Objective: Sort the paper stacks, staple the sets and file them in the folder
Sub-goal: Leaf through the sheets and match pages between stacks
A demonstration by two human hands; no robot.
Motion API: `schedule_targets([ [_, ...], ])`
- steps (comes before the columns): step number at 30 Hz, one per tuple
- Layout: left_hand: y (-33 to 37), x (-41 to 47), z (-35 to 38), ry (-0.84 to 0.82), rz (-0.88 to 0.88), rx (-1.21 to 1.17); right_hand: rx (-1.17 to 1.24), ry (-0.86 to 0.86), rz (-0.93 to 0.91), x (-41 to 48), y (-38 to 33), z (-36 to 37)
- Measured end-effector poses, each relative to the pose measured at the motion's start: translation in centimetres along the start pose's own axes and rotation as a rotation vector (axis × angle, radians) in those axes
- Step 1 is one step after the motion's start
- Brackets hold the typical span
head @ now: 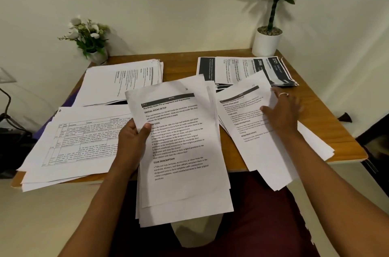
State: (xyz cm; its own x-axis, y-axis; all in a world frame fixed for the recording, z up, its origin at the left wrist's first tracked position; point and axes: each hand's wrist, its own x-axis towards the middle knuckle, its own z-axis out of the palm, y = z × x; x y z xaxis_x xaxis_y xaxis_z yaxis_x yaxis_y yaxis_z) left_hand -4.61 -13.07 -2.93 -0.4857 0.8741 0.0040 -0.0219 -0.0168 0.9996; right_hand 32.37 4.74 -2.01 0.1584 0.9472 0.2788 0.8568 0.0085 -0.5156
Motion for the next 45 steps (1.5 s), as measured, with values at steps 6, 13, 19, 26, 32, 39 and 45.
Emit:
schedule_targets([
  [6,-0.1,0.0,0.0,-0.009,-0.004,-0.028,0.135,-0.053,0.027,-0.1,0.7,0.4],
  [13,-0.1,0.0,0.0,-0.008,0.004,-0.016,0.136,-0.087,0.02,0.5,0.7,0.2],
  [19,0.1,-0.1,0.1,-0.023,0.008,-0.035,0.073,-0.007,-0.036,-0.6,0.3,0.2],
  [26,-0.2,0.2,-0.1,-0.018,-0.014,-0.053,0.302,-0.121,-0.066,-0.1,-0.7,-2.1],
  [32,-0.6,0.6,-0.3,-0.009,-0.012,-0.05,0.586,-0.342,-0.003,-0.3,-3.8,-4.1],
  [39,-0.3,0.3,-0.3,0.011,-0.017,-0.026,0.64,-0.555,-0.017,-4.8,-8.6,-2.5],
  [45,0.1,0.0,0.2,0.025,-0.032,0.039,0.608,-0.749,-0.027,-7.0,-10.5,-1.4],
])
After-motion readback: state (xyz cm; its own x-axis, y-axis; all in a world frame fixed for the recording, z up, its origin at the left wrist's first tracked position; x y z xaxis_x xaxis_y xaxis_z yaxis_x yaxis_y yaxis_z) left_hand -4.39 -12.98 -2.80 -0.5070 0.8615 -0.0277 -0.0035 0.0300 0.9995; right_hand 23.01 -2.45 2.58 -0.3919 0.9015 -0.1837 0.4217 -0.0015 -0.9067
